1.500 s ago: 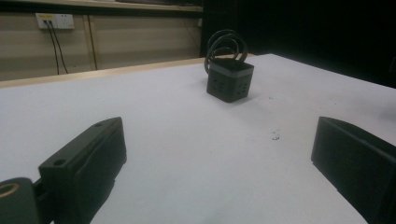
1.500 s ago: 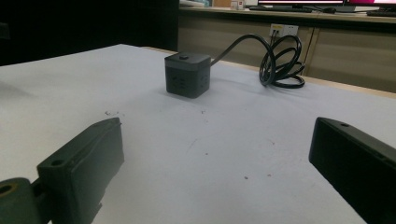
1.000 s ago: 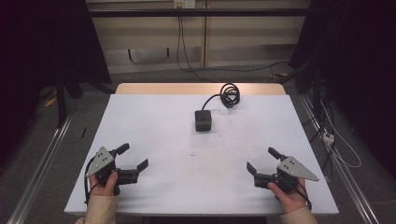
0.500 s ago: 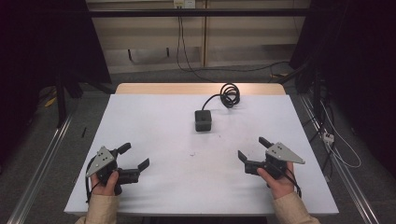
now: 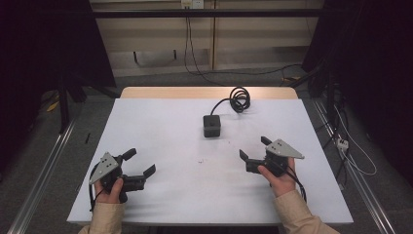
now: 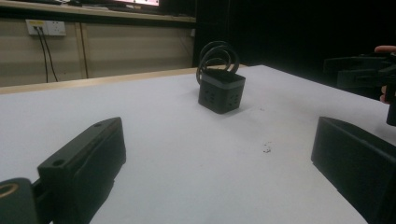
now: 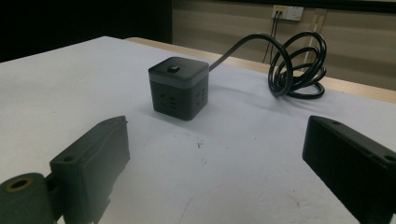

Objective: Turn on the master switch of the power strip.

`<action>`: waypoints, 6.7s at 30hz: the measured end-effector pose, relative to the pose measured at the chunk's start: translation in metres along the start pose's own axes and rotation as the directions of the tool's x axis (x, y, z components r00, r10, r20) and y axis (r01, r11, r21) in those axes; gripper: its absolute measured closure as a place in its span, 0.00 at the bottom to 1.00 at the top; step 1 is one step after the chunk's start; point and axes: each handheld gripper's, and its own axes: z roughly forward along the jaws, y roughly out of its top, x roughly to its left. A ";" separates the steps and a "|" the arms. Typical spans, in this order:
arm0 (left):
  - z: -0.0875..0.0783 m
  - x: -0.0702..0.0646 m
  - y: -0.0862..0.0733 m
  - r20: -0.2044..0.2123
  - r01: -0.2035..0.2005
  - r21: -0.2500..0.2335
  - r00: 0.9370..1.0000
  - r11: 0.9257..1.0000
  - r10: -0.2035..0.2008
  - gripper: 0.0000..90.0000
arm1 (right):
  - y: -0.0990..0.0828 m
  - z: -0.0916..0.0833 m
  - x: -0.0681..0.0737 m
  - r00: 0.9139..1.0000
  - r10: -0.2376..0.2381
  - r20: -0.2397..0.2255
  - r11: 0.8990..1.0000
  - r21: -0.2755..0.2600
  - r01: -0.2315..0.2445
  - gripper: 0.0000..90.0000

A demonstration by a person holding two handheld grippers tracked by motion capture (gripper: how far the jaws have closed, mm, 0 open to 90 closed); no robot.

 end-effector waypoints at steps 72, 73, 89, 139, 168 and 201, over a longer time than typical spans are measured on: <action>0.004 0.001 0.001 0.012 0.006 -0.014 1.000 1.000 -0.006 0.03 | 0.033 0.070 0.003 0.998 0.040 -0.039 0.999 0.035 -0.039 0.50; 0.004 0.001 0.001 0.011 0.007 -0.014 1.000 1.000 -0.006 0.03 | 0.033 0.070 0.003 0.998 0.043 -0.042 0.999 0.031 -0.041 0.51; 0.004 0.002 0.001 0.007 0.009 -0.013 1.000 1.000 -0.009 0.03 | 0.044 0.080 0.006 0.992 0.050 -0.116 0.998 0.041 -0.045 0.72; 0.002 0.003 0.001 0.004 0.011 -0.021 1.000 1.000 -0.011 0.03 | 0.043 0.111 0.007 0.986 0.064 -0.156 0.995 0.092 -0.050 1.00; 0.001 0.005 0.001 0.002 0.014 -0.023 1.000 1.000 -0.014 0.03 | 0.047 0.129 0.013 0.987 0.026 -0.161 0.996 0.087 -0.012 1.00; 0.001 0.005 0.001 -0.003 0.016 -0.028 1.000 0.999 -0.016 0.03 | 0.042 0.142 0.015 0.988 0.005 -0.153 0.996 0.091 0.009 1.00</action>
